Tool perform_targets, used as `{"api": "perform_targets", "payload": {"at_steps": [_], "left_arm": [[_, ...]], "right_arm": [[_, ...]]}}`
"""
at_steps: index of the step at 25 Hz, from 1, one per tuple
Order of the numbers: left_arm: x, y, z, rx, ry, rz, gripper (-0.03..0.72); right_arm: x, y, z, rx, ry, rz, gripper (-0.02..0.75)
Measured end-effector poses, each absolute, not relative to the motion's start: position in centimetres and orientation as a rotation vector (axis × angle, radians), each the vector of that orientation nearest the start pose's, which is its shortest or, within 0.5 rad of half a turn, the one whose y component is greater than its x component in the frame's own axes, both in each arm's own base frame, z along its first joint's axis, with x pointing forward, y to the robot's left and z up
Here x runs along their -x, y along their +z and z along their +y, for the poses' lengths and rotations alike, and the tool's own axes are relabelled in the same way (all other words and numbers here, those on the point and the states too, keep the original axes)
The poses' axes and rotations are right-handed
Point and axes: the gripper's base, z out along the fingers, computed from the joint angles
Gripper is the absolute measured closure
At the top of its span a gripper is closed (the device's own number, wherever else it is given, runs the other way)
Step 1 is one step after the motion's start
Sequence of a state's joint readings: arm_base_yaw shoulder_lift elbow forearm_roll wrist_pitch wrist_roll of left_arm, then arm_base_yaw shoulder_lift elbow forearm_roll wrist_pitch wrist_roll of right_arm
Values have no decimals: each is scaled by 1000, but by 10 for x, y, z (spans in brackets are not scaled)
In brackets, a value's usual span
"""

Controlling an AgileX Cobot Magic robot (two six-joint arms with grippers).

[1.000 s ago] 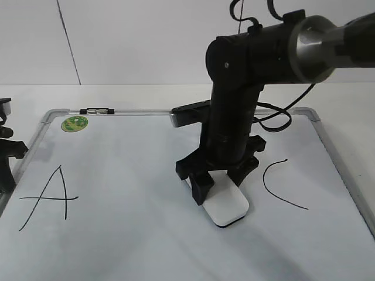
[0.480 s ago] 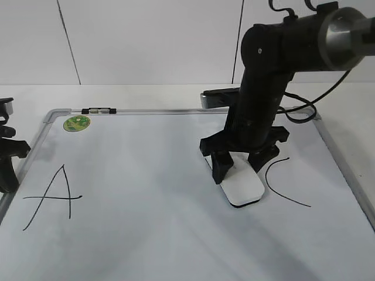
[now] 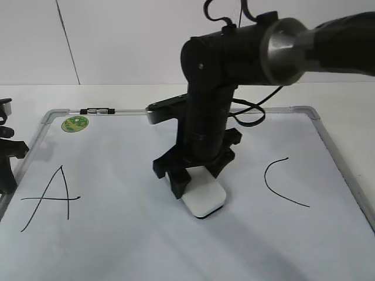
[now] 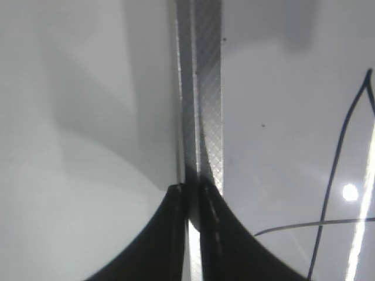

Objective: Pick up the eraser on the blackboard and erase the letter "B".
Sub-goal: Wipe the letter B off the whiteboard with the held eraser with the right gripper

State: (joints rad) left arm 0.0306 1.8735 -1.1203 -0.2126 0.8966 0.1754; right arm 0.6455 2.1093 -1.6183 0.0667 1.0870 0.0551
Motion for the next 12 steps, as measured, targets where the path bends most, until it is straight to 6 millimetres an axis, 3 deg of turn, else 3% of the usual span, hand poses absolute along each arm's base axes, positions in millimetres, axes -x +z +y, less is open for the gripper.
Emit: {"api": "perform_targets", "payload": {"at_steps": [6, 12], "left_arm": [[-334, 154, -5, -21, -255, 3108, 662], [-334, 154, -5, -21, -255, 3108, 662]], "right_arm": [[-348, 176, 281, 901, 134, 3007, 175], [-364, 174, 277, 854, 152, 3054, 175]]}}
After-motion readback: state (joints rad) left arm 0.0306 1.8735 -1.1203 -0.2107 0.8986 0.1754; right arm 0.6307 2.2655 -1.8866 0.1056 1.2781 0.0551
